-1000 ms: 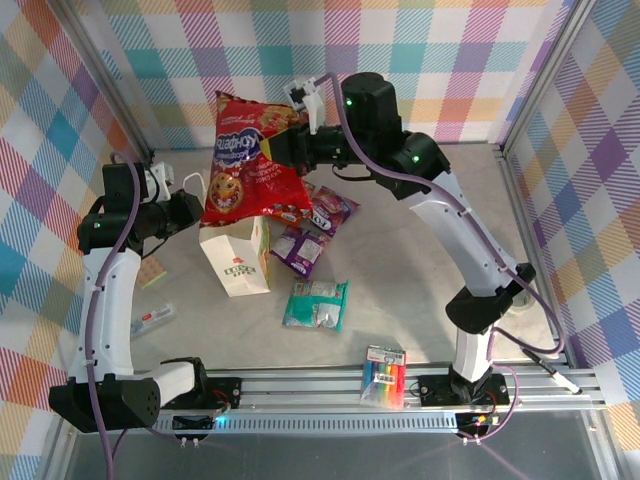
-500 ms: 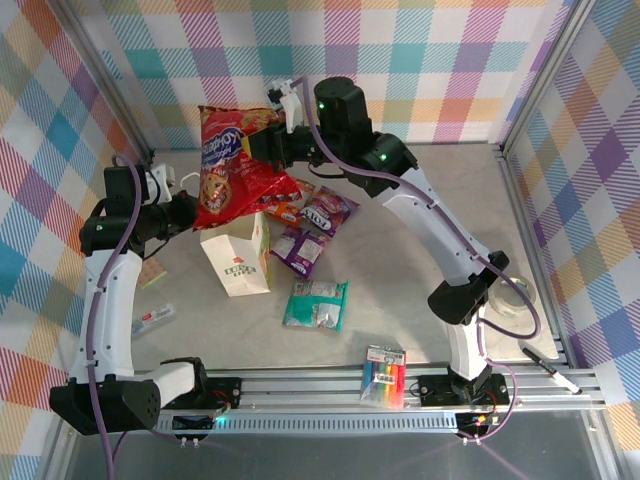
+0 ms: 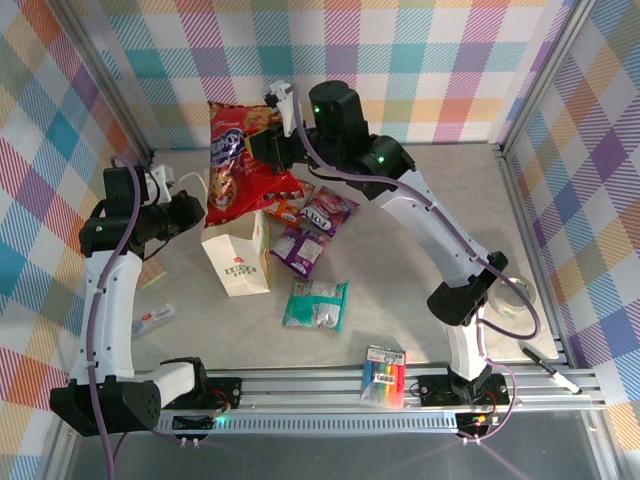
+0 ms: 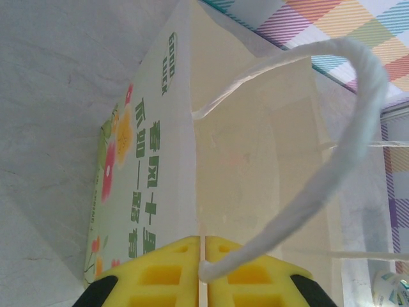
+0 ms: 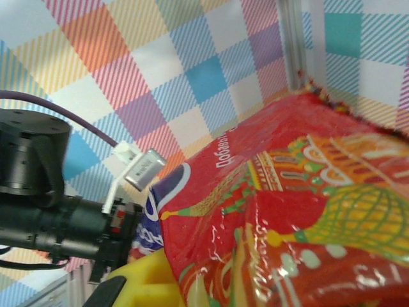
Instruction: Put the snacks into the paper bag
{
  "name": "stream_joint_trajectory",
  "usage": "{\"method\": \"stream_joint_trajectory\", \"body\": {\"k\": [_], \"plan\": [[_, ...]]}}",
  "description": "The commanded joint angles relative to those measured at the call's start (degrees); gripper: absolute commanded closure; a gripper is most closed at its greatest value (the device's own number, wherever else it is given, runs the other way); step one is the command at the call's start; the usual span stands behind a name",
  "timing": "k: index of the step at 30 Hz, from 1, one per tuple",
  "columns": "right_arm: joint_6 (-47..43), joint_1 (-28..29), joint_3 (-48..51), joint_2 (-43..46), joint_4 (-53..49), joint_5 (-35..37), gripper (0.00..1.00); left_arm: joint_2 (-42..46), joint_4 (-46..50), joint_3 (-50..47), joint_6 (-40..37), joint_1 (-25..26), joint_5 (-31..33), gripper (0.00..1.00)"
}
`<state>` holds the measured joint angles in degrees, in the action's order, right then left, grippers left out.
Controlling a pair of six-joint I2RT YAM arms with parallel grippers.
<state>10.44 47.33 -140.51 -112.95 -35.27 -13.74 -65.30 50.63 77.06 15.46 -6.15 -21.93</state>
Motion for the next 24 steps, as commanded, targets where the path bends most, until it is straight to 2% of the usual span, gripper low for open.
{"method": "stream_joint_trajectory", "body": {"k": [1, 12, 24], "plan": [[-3.51, 0.12, -2.71, 1.46, 7.17, 3.68, 1.00, 1.50, -0.46, -0.24, 0.62, -0.54, -1.27, 0.90], [-3.50, 0.55, -2.58, 0.91, 7.27, 4.42, 1.00, 1.73, -0.37, -0.63, 0.55, -0.61, -1.75, 0.91], [-5.97, 2.36, -4.42, -1.52, 2.72, 8.66, 1.00, 2.28, -0.28, -0.80, 0.18, -0.61, -2.32, 0.91]]}}
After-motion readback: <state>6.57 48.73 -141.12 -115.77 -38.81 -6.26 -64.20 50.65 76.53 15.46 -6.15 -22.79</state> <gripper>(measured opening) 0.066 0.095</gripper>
